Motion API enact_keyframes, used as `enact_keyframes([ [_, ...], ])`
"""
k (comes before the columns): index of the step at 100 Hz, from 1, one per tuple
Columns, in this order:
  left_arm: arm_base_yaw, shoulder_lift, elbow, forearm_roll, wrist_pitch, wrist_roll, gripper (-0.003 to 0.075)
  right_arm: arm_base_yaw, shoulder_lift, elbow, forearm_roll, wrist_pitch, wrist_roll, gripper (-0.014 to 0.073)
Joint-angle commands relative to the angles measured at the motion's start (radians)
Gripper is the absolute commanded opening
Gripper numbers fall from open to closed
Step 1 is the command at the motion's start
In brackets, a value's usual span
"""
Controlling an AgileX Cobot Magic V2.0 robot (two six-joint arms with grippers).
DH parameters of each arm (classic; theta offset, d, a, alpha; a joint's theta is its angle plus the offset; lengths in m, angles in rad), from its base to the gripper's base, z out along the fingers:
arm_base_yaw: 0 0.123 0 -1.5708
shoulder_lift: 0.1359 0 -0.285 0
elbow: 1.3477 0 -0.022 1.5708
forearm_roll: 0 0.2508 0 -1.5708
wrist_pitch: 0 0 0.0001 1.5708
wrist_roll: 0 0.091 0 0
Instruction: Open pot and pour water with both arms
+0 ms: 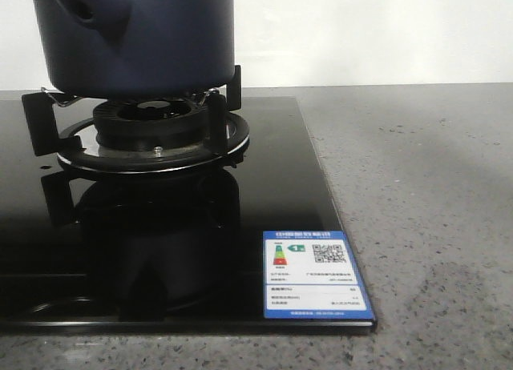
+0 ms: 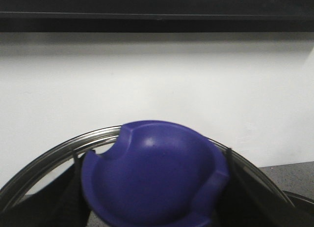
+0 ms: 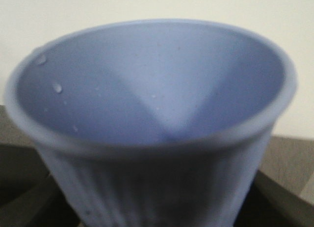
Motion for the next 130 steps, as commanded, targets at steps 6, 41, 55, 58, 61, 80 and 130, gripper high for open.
enact_keyframes([
  [6,0.003,-0.026,-0.036,-0.003,-0.101,0.001,0.0347,-0.007,-0.027,0.045,-0.103,0.075,0.117,0.0258],
  [41,0.003,-0.026,-0.036,-0.003,-0.101,0.001,0.0347,-0.007,0.111,0.069,-0.103,0.090,0.154,0.0257],
  [55,0.003,-0.026,-0.036,-0.003,-0.101,0.001,0.0347,-0.007,0.182,0.051,-0.103,0.090,0.154,0.0257],
  [58,0.003,-0.026,-0.036,-0.003,-0.101,0.001,0.0347,-0.005,0.195,0.044,-0.103,0.090,0.154,0.0257],
  [61,0.003,-0.026,-0.036,-0.003,-0.101,0.001,0.0347,-0.003,0.202,0.038,-0.103,0.090,0.154,0.0257],
  [80,0.003,-0.026,-0.036,-0.003,-0.101,0.001,0.0347,-0.003,0.251,-0.034,-0.103,0.087,0.154,0.0257],
  [130,0.003,-0.026,-0.036,-0.003,-0.101,0.001,0.0347,-0.003,0.417,-0.144,-0.103,0.082,0.156,0.0257],
])
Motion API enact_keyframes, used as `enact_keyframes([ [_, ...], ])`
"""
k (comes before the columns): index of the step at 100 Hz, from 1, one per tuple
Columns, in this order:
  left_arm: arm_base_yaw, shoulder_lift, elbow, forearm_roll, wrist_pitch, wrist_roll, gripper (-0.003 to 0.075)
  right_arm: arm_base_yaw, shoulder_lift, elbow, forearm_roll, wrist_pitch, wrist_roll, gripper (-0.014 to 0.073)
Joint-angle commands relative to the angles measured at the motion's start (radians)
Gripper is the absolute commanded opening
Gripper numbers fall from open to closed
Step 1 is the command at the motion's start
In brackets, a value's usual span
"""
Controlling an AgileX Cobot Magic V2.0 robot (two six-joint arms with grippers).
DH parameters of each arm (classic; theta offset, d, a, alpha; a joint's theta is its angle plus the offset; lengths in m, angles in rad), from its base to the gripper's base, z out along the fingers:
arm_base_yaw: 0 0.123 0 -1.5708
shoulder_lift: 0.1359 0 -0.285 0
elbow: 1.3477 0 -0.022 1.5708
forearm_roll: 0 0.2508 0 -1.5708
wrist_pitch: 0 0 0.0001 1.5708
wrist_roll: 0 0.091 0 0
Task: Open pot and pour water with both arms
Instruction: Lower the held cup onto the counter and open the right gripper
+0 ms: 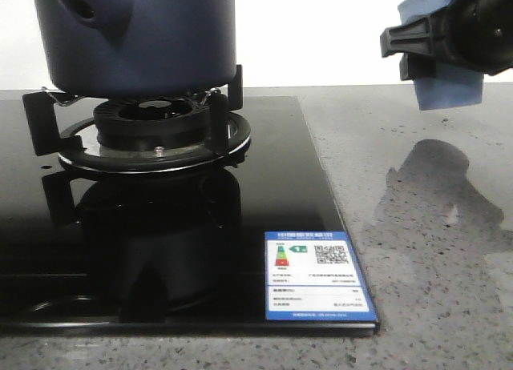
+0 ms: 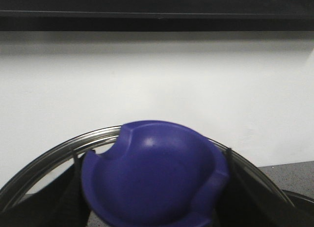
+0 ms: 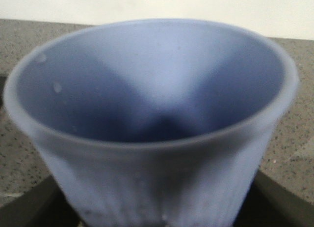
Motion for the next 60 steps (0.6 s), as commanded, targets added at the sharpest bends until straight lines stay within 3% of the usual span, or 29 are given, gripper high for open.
enact_keyframes([
  [1,0.003,-0.026,-0.036,-0.003,-0.103,0.001,0.0347,-0.002,-0.016,-0.035,-0.067,0.040,0.002,0.0257],
  [50,0.003,-0.026,-0.036,-0.003,-0.103,0.001,0.0347,-0.002,0.010,-0.035,-0.067,0.001,0.002,0.0262],
  [60,0.003,-0.026,-0.036,-0.003,-0.103,0.001,0.0347,-0.002,0.010,-0.035,-0.067,-0.004,0.002,0.0318],
])
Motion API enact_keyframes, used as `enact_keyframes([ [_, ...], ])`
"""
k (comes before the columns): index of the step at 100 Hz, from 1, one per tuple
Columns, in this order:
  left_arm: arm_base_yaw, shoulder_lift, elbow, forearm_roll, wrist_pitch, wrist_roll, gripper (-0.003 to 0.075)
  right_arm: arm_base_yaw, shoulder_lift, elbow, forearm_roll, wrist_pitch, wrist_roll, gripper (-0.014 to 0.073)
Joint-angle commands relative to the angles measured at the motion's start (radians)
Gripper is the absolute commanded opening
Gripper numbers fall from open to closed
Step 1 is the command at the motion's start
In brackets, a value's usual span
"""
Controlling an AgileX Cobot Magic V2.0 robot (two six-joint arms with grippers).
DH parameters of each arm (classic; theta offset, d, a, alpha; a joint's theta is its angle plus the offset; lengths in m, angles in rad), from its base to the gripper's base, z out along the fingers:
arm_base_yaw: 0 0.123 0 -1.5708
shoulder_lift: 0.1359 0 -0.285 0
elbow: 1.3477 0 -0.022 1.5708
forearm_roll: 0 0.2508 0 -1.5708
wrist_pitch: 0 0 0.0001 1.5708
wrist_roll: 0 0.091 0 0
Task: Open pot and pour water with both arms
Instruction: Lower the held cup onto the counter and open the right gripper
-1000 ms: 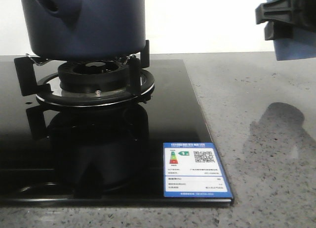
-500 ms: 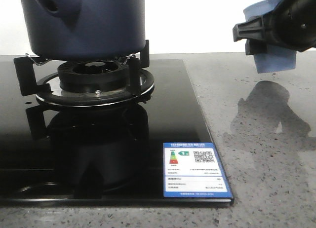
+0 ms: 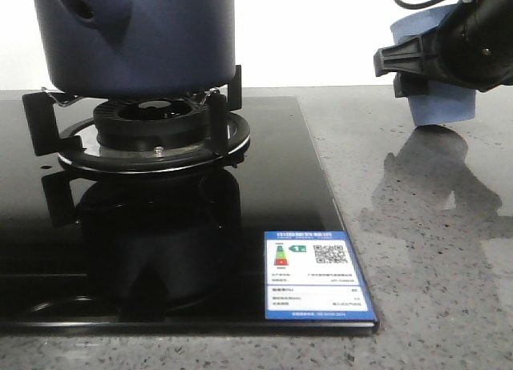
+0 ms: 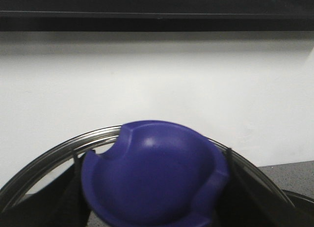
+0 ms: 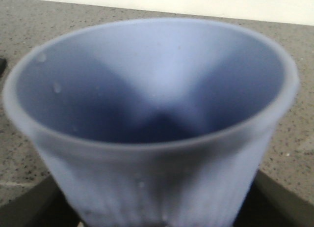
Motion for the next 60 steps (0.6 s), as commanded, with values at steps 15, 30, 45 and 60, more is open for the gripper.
enact_keyframes([
  [15,0.003,-0.026,-0.036,-0.003,-0.103,0.001,0.0347,-0.002,-0.030,-0.027,-0.046,0.010,0.001,0.0462],
  [30,0.003,-0.026,-0.036,-0.003,-0.103,0.001,0.0347,-0.002,-0.054,-0.020,-0.037,0.010,0.001,0.0481],
  [45,0.003,-0.026,-0.036,-0.003,-0.103,0.001,0.0347,-0.002,-0.077,0.014,-0.035,0.003,0.001,0.0481],
  [60,0.003,-0.026,-0.036,-0.003,-0.106,0.001,0.0347,-0.002,-0.091,0.046,-0.035,-0.003,0.001,0.0481],
])
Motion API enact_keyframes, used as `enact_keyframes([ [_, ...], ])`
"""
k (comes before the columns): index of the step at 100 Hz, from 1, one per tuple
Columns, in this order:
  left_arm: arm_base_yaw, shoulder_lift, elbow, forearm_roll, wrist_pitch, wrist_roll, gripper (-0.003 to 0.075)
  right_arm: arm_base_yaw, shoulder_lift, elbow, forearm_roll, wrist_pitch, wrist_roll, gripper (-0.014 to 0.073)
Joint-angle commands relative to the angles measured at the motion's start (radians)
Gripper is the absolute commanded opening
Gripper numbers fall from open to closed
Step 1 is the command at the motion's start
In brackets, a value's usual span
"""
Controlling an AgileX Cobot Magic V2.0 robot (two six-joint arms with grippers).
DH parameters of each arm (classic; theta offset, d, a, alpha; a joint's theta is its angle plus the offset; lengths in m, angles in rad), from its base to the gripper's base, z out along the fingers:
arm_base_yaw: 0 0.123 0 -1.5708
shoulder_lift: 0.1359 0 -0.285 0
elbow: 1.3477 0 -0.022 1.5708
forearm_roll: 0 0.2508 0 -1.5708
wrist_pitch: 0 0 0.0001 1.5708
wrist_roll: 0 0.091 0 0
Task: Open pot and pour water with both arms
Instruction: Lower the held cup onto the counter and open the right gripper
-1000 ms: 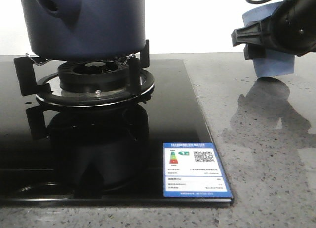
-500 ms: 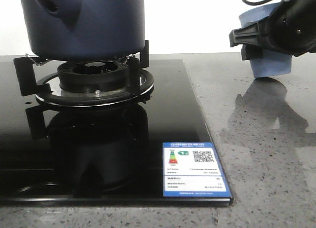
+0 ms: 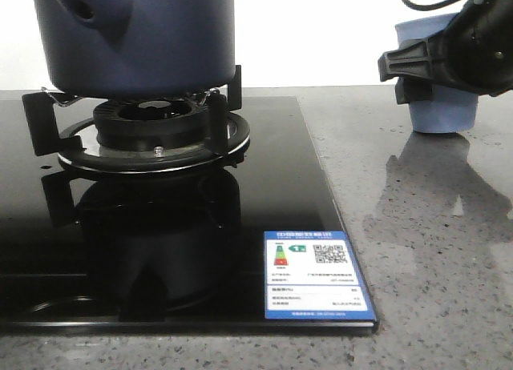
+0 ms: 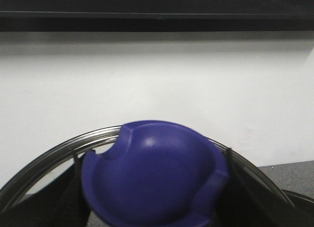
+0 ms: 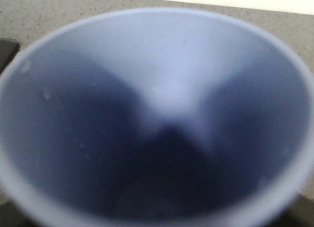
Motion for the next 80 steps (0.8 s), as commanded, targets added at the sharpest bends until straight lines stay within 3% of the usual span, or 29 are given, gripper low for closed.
enact_keyframes([
  [1,0.003,-0.026,-0.036,-0.005,-0.106,0.001,0.0347,-0.002,-0.045,-0.006,-0.032,0.026,0.001,0.0481],
  [27,0.003,-0.026,-0.036,-0.005,-0.106,0.001,0.0347,-0.002,-0.047,-0.006,0.023,-0.002,0.001,0.0566],
  [80,0.003,-0.026,-0.036,-0.005,-0.106,0.001,0.0347,-0.002,-0.188,0.044,0.083,-0.063,0.001,0.0566],
])
